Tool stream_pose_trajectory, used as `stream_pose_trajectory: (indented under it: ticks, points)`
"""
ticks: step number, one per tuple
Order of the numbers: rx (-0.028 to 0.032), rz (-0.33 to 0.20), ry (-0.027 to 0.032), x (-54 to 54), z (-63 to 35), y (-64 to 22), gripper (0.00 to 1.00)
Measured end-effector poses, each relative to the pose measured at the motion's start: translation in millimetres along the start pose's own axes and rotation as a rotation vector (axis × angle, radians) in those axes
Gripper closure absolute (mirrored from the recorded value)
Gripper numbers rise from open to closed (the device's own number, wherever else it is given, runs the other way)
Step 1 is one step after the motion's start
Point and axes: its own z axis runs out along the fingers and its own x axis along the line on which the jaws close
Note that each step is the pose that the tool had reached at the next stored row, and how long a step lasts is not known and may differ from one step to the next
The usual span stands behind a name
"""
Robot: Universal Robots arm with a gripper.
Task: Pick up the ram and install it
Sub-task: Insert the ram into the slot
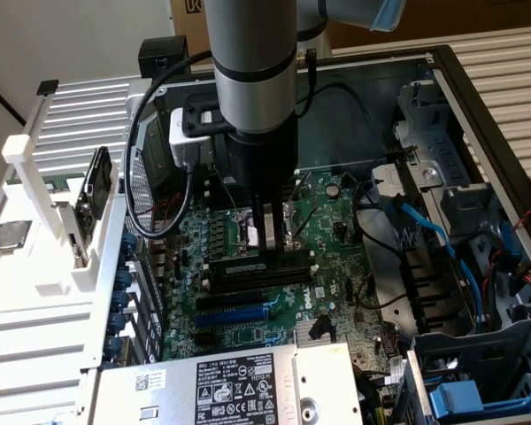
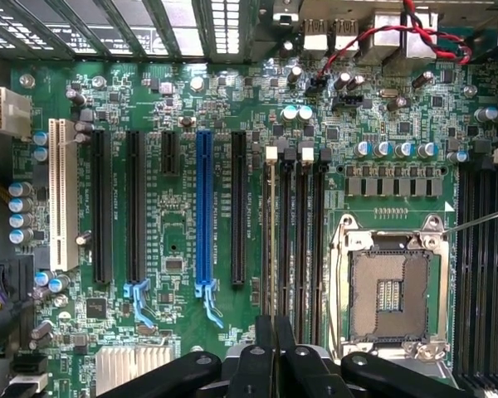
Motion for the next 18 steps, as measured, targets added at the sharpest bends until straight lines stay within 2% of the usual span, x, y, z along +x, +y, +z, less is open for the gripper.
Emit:
stream_pose_trajectory:
  ticks: [2, 6, 18]
  points:
    - [0.0031, 0.000, 0.0001, 0.0, -0.1, 0.1, 0.88]
    - [0.0049, 0.000, 0.0001, 0.0, 0.1, 1.2, 0.88]
    - [0.0154, 0.005, 0.0002, 0.0, 1.5, 3.4, 0.88]
